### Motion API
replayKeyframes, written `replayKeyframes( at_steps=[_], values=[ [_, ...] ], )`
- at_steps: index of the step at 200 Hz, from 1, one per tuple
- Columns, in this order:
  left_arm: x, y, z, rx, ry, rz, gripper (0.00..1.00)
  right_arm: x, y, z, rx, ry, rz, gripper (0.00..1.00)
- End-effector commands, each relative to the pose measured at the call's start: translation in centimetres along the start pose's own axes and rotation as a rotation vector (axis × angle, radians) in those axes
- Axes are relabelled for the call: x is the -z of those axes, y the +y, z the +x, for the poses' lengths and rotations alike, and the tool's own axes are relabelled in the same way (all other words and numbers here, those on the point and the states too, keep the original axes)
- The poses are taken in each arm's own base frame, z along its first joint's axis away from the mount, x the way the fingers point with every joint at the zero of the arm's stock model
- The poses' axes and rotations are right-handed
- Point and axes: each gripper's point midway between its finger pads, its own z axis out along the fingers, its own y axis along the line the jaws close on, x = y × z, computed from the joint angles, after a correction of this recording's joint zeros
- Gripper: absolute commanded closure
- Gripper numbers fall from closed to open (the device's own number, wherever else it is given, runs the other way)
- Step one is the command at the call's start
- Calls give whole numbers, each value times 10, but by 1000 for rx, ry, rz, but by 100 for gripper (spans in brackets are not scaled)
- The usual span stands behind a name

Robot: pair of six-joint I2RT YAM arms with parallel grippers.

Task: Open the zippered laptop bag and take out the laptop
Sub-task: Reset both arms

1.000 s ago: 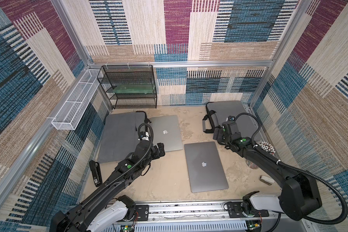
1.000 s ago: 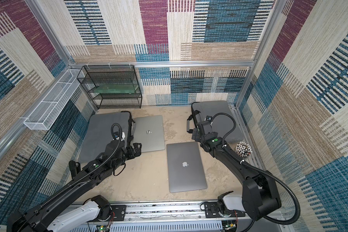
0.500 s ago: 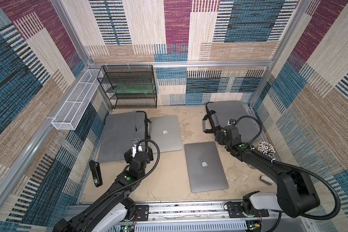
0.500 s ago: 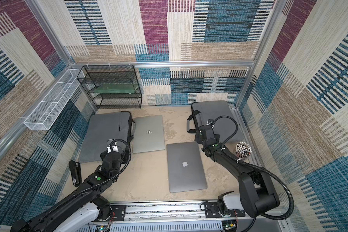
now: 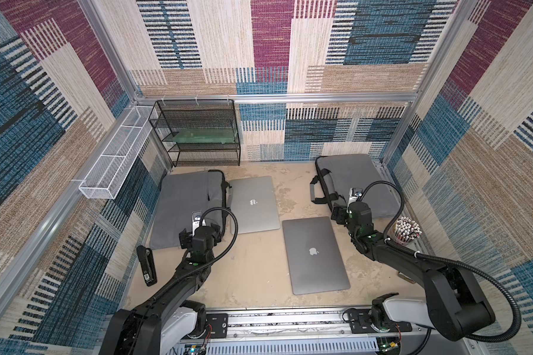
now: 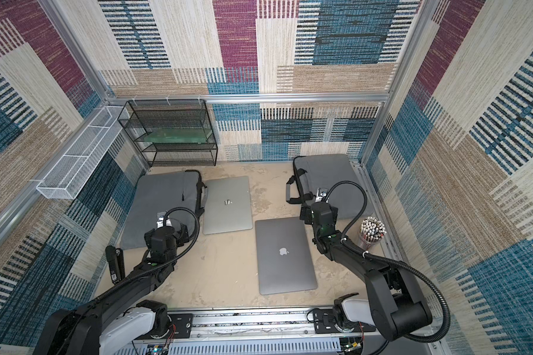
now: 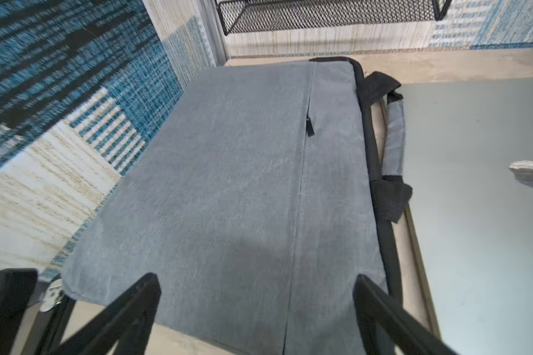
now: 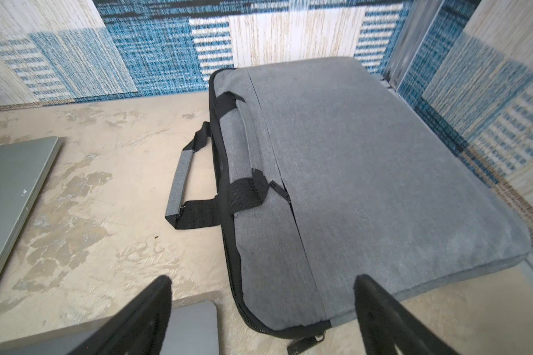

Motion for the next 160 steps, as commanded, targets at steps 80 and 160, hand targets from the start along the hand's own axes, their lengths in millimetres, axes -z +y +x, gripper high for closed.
replayKeyframes(
  at_steps=[80, 160],
  values=[
    [-34, -25, -38, 65, -103, 232, 0, 12, -52, -28, -51, -256, 82, 5],
    [-39, -11, -35, 104, -104, 249, 0, 21, -82, -33, -107, -346, 46, 5]
  ],
)
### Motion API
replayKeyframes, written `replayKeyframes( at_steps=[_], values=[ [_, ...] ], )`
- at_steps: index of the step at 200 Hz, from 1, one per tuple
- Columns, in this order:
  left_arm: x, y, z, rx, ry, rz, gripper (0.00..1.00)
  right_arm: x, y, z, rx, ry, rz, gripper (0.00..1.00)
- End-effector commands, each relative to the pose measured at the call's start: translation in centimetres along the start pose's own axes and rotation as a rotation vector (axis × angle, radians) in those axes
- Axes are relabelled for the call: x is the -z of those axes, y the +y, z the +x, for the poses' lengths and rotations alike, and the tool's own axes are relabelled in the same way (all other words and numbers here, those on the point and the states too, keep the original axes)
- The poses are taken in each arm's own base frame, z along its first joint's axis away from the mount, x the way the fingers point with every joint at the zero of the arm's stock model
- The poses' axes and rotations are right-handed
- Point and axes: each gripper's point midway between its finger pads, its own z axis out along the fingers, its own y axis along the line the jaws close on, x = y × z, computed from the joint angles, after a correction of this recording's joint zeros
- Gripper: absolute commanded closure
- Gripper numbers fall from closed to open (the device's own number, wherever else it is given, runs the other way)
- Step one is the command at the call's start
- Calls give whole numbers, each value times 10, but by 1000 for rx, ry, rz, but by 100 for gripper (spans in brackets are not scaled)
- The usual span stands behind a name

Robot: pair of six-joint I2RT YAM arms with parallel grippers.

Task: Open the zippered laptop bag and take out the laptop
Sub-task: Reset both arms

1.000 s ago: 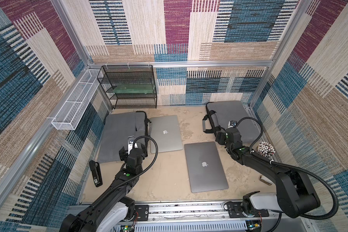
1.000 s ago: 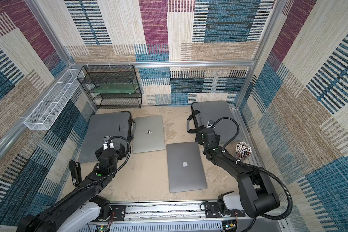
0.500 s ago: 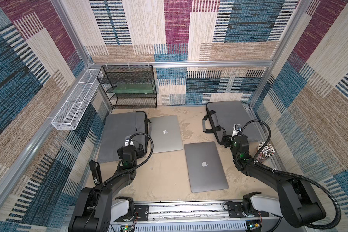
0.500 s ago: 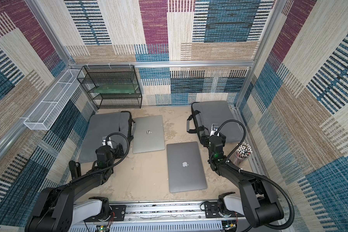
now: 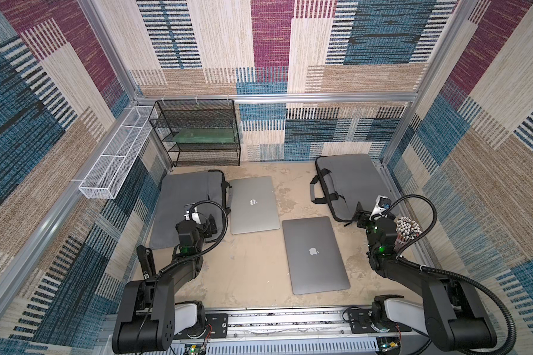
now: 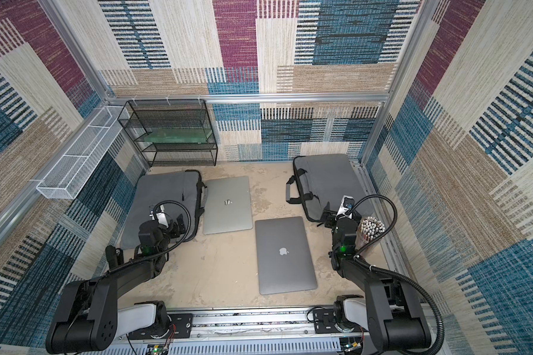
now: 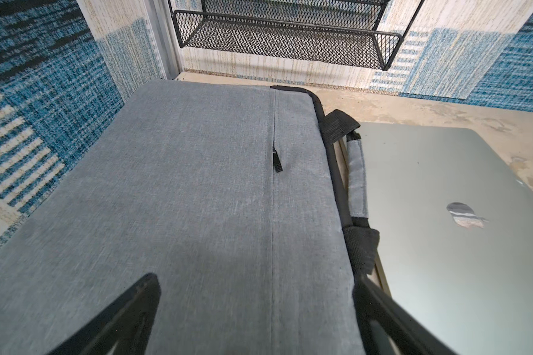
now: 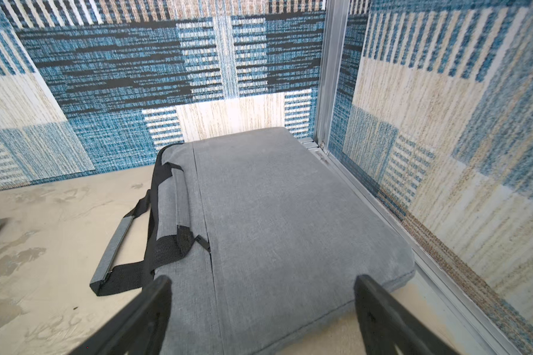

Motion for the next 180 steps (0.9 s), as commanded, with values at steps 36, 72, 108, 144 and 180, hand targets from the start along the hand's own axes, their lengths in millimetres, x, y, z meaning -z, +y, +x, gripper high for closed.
replayKeyframes(
  at_steps=[36, 72, 108, 144, 180],
  values=[
    [-20, -1, -7, 13, -32, 36, 1, -3, 9, -4, -27, -53, -93, 5],
    [-37, -14, 10, -15, -2, 111, 1, -6, 15, 4, -10, -42, -121, 5],
    [-44, -37, 13, -69, 76, 240, 1, -6, 17, 11, -2, -49, -139, 5],
    [-44, -38, 11, -70, 69, 242, 1, -17, 20, 21, 12, -19, -148, 5],
    [-44, -38, 11, -71, 66, 242, 1, -30, 18, 26, 10, 33, -110, 5]
  ],
)
